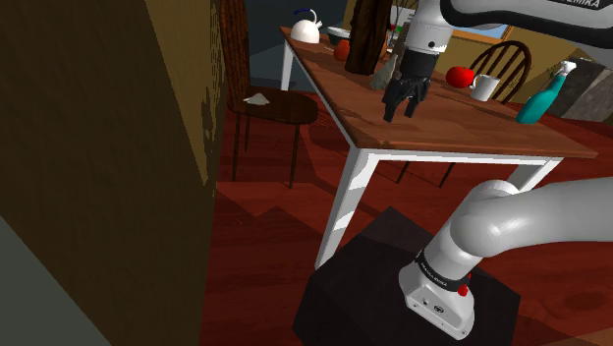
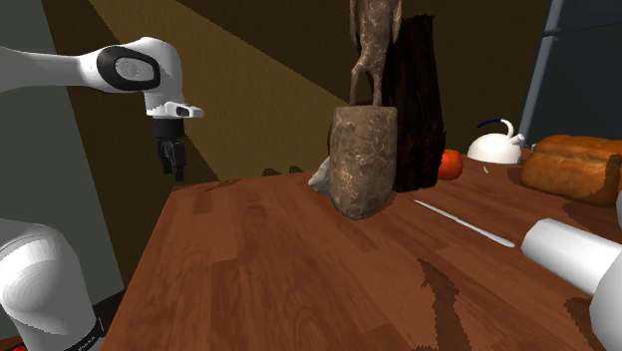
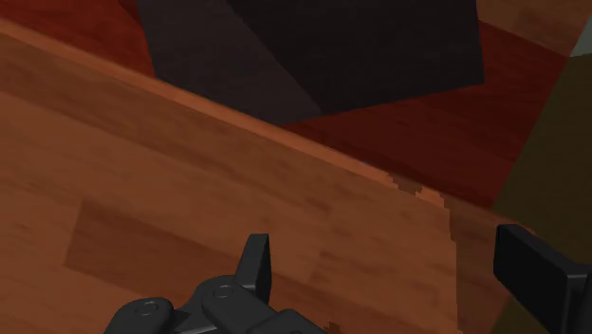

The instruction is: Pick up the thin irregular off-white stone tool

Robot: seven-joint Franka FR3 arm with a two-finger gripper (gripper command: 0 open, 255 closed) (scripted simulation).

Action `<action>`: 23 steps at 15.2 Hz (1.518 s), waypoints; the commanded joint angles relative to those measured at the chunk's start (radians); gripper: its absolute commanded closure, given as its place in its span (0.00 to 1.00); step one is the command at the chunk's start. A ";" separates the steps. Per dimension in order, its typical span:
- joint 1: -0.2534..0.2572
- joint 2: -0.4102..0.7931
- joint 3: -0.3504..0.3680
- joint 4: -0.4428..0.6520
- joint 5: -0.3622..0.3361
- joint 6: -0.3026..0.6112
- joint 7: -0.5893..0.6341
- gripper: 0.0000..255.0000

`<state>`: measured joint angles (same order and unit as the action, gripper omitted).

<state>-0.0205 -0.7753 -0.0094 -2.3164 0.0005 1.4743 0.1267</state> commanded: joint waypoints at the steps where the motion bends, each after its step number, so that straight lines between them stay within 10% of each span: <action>1: 0.000 0.000 0.000 0.000 0.000 0.000 0.000 0.00; 23: -0.139 0.507 -0.291 0.430 -0.051 0.310 -0.153 0.00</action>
<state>-0.1532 -0.2925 -0.2850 -1.9120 -0.0564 1.7741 -0.0159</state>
